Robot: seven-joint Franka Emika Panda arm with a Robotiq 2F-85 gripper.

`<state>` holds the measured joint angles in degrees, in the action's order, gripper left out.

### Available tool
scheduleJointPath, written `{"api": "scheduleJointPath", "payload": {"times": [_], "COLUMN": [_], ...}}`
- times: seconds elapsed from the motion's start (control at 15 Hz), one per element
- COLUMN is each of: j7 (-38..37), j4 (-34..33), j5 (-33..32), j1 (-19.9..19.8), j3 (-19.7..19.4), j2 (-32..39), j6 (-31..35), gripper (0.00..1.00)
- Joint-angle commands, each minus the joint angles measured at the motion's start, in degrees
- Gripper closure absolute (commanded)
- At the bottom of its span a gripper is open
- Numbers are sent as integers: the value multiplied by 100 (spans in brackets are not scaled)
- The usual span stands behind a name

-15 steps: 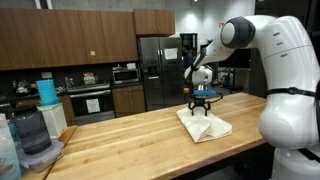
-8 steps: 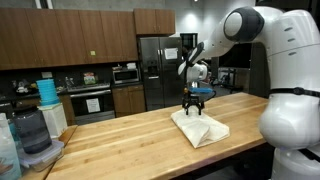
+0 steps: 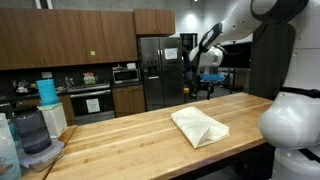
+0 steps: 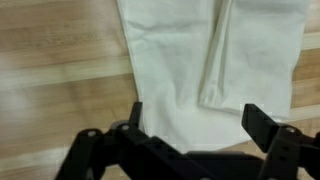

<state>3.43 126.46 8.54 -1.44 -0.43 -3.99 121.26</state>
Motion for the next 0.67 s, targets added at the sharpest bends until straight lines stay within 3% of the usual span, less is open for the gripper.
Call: {"api": "scheduleJointPath", "payload": {"times": [0.0, 0.33, 0.4, 0.6], "j7": [-148, 594, 281, 441], "j4": [163, 106, 105, 104], "j5": [-196, 168, 11, 65], "j1": [-120, -173, -135, -146], "j3": [-169, -325, -261, -302], "j2": [-80, 102, 89, 126], "j6": [302, 307, 245, 257], "gripper": [0, 0, 0, 0]}}
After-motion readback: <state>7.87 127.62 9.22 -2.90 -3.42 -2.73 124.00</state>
